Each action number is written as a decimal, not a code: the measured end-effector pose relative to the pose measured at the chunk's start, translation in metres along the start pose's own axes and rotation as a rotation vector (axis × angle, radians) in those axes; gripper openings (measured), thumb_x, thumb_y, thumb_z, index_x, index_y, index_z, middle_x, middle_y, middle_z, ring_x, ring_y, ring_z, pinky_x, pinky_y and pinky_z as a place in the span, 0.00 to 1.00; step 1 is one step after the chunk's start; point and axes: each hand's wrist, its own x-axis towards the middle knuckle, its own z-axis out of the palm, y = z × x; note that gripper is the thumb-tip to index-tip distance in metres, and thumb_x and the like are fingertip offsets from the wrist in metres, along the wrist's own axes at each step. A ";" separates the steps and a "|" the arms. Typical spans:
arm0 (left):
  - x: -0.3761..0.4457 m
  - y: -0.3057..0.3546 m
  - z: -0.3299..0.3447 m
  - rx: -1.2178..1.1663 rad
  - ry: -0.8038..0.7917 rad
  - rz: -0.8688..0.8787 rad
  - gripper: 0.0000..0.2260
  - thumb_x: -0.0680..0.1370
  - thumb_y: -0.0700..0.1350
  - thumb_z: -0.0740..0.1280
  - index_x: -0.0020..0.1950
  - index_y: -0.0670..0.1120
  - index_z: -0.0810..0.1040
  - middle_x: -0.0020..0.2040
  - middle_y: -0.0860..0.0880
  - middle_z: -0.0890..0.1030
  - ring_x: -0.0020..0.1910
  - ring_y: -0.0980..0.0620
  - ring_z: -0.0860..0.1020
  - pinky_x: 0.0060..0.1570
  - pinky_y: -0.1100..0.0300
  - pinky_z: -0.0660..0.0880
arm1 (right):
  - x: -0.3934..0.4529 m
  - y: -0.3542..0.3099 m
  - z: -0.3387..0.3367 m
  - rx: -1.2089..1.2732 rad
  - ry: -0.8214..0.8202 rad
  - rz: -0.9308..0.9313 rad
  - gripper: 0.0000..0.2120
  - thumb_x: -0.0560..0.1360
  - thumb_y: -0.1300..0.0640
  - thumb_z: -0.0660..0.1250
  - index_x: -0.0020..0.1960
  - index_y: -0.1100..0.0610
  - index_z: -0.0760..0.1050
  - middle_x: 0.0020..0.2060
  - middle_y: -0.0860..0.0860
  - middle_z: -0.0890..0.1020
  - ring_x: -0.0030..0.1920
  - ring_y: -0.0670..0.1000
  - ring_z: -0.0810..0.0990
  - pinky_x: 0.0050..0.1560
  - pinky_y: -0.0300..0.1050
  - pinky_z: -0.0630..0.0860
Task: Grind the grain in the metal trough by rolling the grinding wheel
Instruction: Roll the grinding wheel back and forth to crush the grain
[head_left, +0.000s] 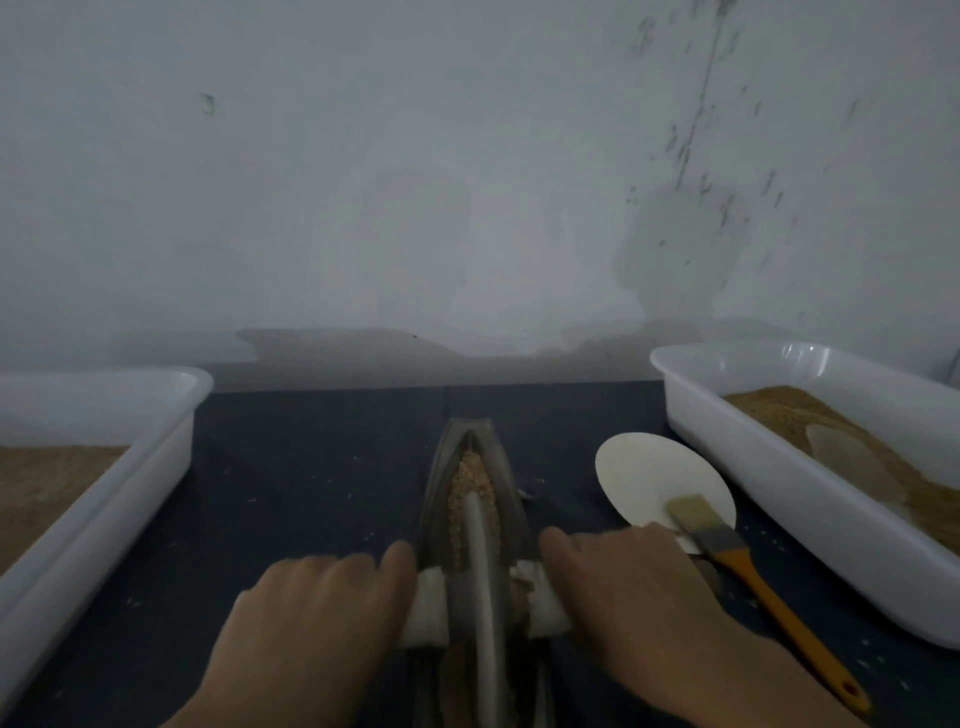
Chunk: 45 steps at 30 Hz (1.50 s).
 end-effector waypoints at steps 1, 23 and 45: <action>0.000 0.000 0.000 0.014 -0.019 -0.005 0.15 0.74 0.56 0.62 0.52 0.59 0.56 0.40 0.56 0.68 0.39 0.56 0.72 0.36 0.59 0.61 | 0.001 -0.001 0.001 -0.003 -0.010 0.010 0.13 0.73 0.55 0.64 0.49 0.50 0.60 0.48 0.50 0.79 0.46 0.56 0.79 0.38 0.49 0.62; 0.007 -0.005 0.000 0.020 0.138 0.105 0.26 0.45 0.51 0.79 0.36 0.51 0.70 0.24 0.53 0.69 0.18 0.56 0.65 0.20 0.62 0.56 | 0.010 0.000 -0.003 -0.040 0.039 0.010 0.13 0.73 0.56 0.64 0.55 0.53 0.65 0.49 0.51 0.79 0.46 0.56 0.79 0.38 0.47 0.61; 0.029 -0.009 0.008 0.067 0.151 -0.010 0.22 0.61 0.51 0.76 0.39 0.54 0.62 0.30 0.54 0.73 0.24 0.56 0.67 0.25 0.61 0.62 | 0.040 0.008 -0.007 -0.154 0.123 0.029 0.14 0.64 0.57 0.73 0.45 0.52 0.70 0.36 0.50 0.80 0.33 0.52 0.79 0.32 0.44 0.61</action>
